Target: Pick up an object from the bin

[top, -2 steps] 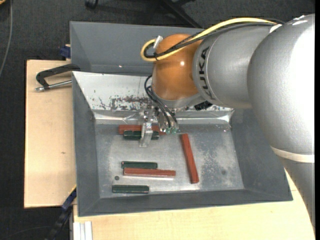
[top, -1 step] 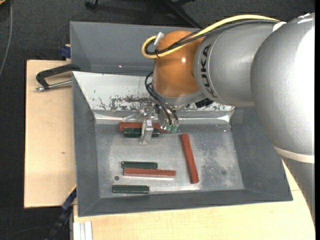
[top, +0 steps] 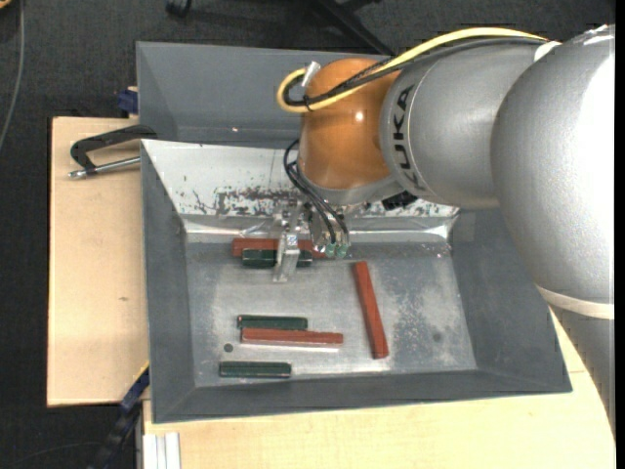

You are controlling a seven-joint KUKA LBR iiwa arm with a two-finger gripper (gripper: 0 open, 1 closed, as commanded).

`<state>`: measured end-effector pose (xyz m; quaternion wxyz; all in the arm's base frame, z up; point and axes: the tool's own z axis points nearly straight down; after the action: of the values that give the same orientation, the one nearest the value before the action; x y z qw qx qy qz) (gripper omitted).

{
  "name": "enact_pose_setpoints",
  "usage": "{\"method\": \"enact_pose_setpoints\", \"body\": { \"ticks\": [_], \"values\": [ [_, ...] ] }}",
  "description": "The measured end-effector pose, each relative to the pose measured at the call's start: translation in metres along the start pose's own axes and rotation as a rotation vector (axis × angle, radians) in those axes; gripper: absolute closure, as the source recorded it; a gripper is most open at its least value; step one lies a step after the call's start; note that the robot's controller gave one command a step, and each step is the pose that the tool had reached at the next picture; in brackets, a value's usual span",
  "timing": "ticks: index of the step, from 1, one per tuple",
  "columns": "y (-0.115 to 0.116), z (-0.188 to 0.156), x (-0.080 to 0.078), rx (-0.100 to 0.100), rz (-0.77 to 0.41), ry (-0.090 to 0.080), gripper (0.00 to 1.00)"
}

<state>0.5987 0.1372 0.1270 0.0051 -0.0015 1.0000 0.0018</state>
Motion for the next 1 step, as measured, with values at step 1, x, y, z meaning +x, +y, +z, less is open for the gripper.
{"method": "enact_pose_setpoints", "body": {
  "ticks": [1],
  "values": [
    [0.0001, -0.0017, 0.0001, 0.001, 0.0, 0.003, 1.0]
  ]
}}
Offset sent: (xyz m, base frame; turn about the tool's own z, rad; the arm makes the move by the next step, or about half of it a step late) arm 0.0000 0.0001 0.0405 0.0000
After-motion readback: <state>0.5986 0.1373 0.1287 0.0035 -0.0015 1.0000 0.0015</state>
